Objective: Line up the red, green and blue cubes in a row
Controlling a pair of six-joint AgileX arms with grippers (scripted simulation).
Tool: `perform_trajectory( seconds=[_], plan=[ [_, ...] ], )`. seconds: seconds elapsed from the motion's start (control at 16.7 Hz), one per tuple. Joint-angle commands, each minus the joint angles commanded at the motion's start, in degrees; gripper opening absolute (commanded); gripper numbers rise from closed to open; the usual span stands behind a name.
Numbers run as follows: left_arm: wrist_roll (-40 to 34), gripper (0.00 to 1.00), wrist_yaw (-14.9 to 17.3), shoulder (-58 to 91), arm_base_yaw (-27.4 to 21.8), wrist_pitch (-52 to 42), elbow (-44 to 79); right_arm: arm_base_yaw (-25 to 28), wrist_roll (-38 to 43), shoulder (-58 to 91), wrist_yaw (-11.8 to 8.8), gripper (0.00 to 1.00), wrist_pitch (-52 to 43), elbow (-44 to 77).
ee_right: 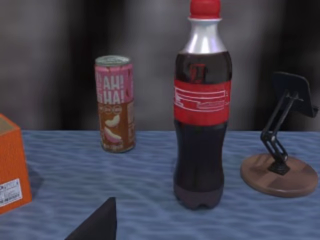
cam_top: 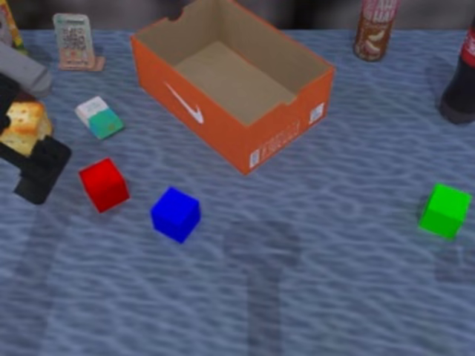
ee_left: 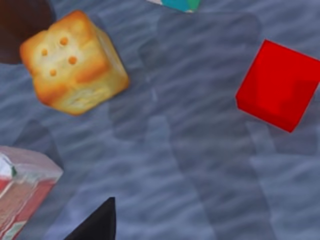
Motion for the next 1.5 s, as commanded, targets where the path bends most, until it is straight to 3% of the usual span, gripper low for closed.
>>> perform_trajectory(
  seconds=[0.42,0.72,1.2,1.5],
  plan=[
    [12.6,1.0,0.1,34.6,-3.5,-19.3,27.9,0.0,0.0,0.0,0.0,1.0,0.0,0.0],
    [17.5,1.0,0.1,47.6,-4.9,-26.3,39.5,0.0,0.0,0.0,0.0,1.0,0.0,0.0],
    [18.1,1.0,0.1,49.1,-4.7,-26.8,40.6,0.0,0.0,0.0,0.0,1.0,0.0,0.0],
    [18.3,1.0,0.1,52.4,-4.9,-17.8,35.1,0.0,0.0,0.0,0.0,1.0,0.0,0.0]
  ],
)
